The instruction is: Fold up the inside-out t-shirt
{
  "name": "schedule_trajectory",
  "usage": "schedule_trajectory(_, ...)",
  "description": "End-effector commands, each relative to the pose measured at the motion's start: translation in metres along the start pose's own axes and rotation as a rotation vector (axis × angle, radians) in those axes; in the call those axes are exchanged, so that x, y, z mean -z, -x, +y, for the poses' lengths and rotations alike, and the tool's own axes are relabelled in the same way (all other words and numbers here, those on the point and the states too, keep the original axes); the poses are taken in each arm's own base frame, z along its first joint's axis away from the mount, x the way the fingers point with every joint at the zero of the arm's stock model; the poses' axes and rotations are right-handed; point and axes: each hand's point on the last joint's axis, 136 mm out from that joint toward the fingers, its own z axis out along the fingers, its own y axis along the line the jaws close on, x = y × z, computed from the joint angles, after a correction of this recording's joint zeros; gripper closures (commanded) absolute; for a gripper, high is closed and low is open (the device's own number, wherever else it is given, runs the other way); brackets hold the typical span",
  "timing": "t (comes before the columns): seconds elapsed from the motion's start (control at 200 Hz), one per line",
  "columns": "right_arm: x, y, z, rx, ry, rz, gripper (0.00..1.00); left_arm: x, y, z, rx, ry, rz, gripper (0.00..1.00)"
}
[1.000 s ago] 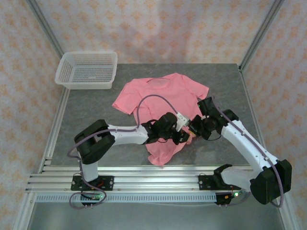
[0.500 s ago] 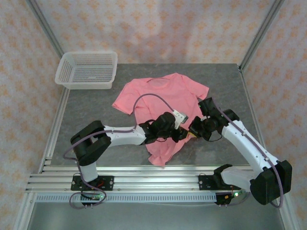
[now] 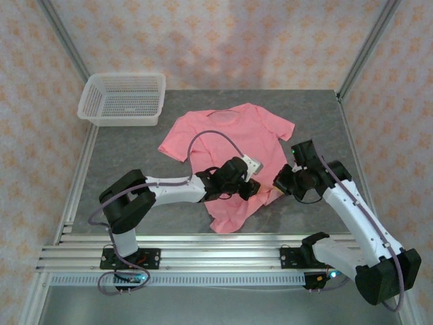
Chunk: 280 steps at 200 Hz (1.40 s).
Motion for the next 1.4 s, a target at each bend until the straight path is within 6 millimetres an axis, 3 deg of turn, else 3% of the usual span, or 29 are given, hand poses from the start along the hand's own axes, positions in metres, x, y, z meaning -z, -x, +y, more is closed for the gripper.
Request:
schedule_trajectory(0.0, 0.001, 0.000, -0.008, -0.004, -0.029, -0.008, 1.00, 0.011, 0.005, 0.018, -0.008, 0.104, -0.010, 0.83)
schedule_trajectory(0.12, 0.002, 0.000, -0.008, -0.001, -0.029, -0.009, 1.00, 0.010, 0.000, 0.013, -0.020, 0.074, 0.012, 0.77)
schedule_trajectory(0.25, 0.002, 0.001, -0.008, -0.005, -0.025, -0.013, 1.00, -0.002, -0.025, -0.008, -0.052, -0.060, 0.148, 0.72)
schedule_trajectory(0.435, 0.003, 0.004, -0.006, -0.007, -0.021, -0.025, 1.00, -0.005, -0.043, 0.004, -0.063, 0.009, 0.209, 0.73)
schedule_trajectory(0.681, 0.006, 0.010, -0.008, -0.012, -0.035, -0.058, 1.00, 0.006, -0.052, 0.038, -0.073, 0.201, 0.250, 0.80)
schedule_trajectory(0.776, 0.006, 0.010, -0.009, -0.014, -0.036, -0.062, 1.00, 0.007, -0.052, 0.031, -0.077, 0.159, 0.252, 0.83)
schedule_trajectory(0.851, 0.005, 0.010, -0.010, -0.013, -0.038, -0.060, 1.00, 0.007, -0.051, 0.022, -0.079, 0.113, 0.254, 0.98)
schedule_trajectory(0.966, 0.005, 0.011, -0.013, -0.008, -0.053, -0.072, 1.00, 0.023, -0.025, 0.013, -0.085, 0.094, 0.167, 1.00)
schedule_trajectory(1.131, 0.016, 0.023, -0.028, 0.059, -0.123, -0.165, 0.88, 0.081, 0.030, 0.001, -0.048, 0.129, 0.065, 1.00)
schedule_trajectory(1.276, 0.016, 0.017, -0.005, 0.185, 0.052, -0.186, 0.78, 0.108, 0.051, -0.023, 0.007, 0.052, 0.042, 1.00)
schedule_trajectory(1.396, 0.029, 0.003, 0.016, 0.295, 0.226, -0.234, 0.64, 0.123, 0.059, -0.020, 0.045, 0.086, 0.022, 1.00)
